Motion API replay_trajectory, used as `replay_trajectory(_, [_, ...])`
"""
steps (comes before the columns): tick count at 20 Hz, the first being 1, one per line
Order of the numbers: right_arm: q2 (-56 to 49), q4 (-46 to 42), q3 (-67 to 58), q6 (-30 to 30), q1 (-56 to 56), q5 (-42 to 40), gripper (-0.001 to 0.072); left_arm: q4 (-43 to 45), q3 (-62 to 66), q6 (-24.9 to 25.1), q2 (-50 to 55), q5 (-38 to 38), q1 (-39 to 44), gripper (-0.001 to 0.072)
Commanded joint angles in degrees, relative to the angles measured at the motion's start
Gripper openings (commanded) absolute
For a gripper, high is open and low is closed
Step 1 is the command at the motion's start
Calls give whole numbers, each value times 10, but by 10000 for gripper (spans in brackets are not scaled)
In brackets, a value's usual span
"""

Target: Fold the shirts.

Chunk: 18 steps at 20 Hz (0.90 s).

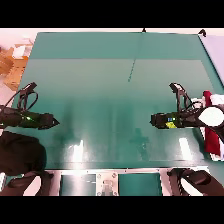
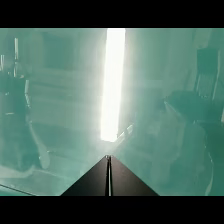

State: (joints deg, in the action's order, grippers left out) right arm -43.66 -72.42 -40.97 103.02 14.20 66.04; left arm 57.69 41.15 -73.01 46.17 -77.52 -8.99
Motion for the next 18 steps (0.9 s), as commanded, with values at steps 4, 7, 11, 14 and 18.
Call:
replay_trajectory(4, [0,0,0,0,1,0,18,163,1,-65,0,2,-1,24])
replay_trajectory(7, [0,0,0,0,1,0,18,464,-8,-166,0,6,-1,285])
replay_trajectory(11, [0,0,0,0,1,0,18,604,-87,-290,0,21,-33,720])
replay_trajectory(14, [0,0,0,0,1,0,18,605,-148,-290,0,41,-85,711])
replay_trajectory(18, [0,0,0,0,1,0,18,597,-189,-249,0,77,-120,424])
